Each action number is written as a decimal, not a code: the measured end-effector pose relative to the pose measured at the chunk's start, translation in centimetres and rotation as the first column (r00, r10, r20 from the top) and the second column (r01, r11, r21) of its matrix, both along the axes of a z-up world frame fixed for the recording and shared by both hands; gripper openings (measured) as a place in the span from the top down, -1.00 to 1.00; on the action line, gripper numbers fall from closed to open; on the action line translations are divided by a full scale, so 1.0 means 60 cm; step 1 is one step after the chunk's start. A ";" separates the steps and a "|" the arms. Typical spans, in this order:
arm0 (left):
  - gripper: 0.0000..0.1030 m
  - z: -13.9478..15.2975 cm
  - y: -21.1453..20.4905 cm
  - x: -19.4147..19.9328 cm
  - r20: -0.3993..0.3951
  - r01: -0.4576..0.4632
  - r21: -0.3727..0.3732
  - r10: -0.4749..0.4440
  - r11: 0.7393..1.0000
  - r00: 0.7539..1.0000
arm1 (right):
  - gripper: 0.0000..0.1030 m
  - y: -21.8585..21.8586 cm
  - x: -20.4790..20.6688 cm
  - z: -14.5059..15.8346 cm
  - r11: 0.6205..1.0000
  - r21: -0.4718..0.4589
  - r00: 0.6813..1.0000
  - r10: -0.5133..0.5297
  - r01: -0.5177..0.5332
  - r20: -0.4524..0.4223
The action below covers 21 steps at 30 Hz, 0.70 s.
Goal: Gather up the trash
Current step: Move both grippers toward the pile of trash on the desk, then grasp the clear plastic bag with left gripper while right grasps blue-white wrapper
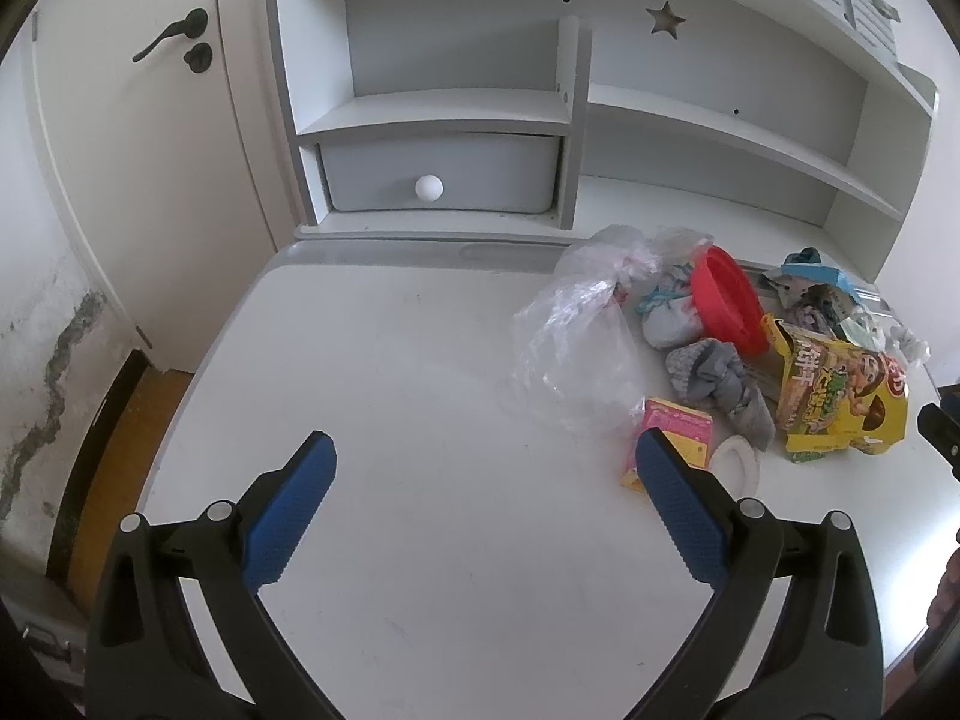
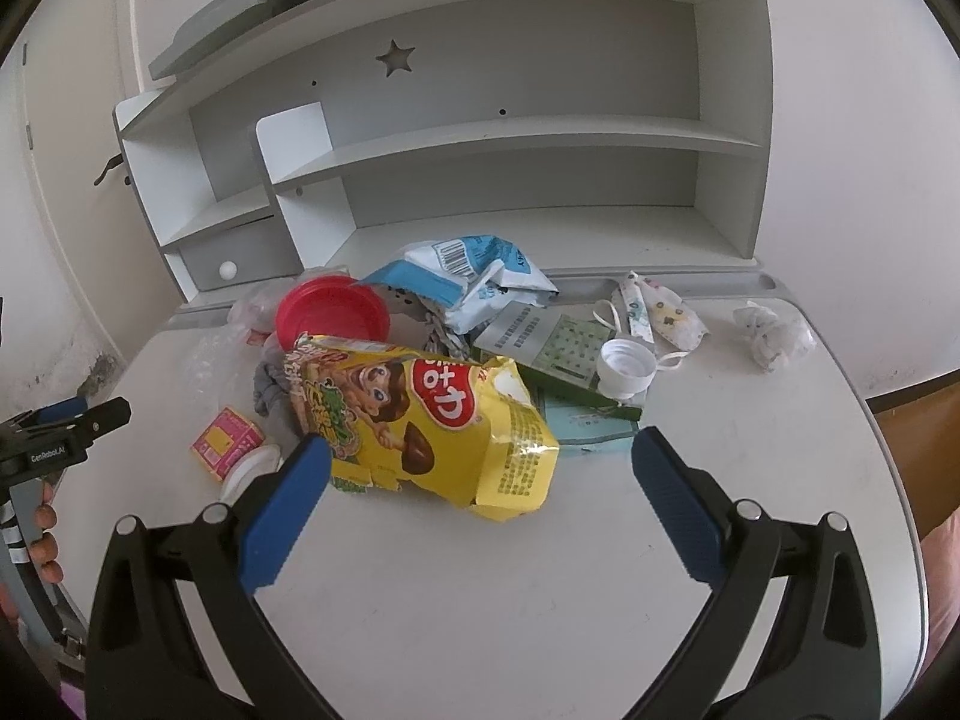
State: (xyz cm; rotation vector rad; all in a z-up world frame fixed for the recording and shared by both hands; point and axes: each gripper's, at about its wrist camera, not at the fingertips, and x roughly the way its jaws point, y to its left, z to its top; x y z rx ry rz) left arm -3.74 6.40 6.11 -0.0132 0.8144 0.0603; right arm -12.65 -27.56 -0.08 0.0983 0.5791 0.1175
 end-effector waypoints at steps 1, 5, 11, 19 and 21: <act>-0.89 0.001 0.000 0.000 0.000 0.001 0.000 -0.001 1.000 1.000 | -0.89 0.000 0.001 0.000 1.000 0.001 1.000 0.000 0.000 0.000; -0.89 0.002 -0.003 -0.005 -0.001 0.003 0.002 -0.003 1.000 1.000 | -0.89 -0.002 -0.002 -0.001 1.000 0.008 1.000 -0.001 0.001 -0.002; -0.89 0.003 -0.004 -0.009 0.001 0.004 0.002 -0.004 1.000 1.000 | -0.89 0.000 -0.009 -0.004 1.000 0.010 1.000 0.012 -0.012 -0.008; -0.89 0.003 -0.004 -0.010 -0.001 0.003 -0.004 -0.003 1.000 1.000 | -0.89 -0.002 -0.010 -0.005 1.000 0.014 1.000 0.008 -0.008 -0.008; -0.89 0.002 -0.005 -0.011 -0.003 0.002 -0.008 -0.002 1.000 1.000 | -0.89 -0.005 -0.011 -0.007 1.000 0.016 1.000 0.006 -0.006 -0.010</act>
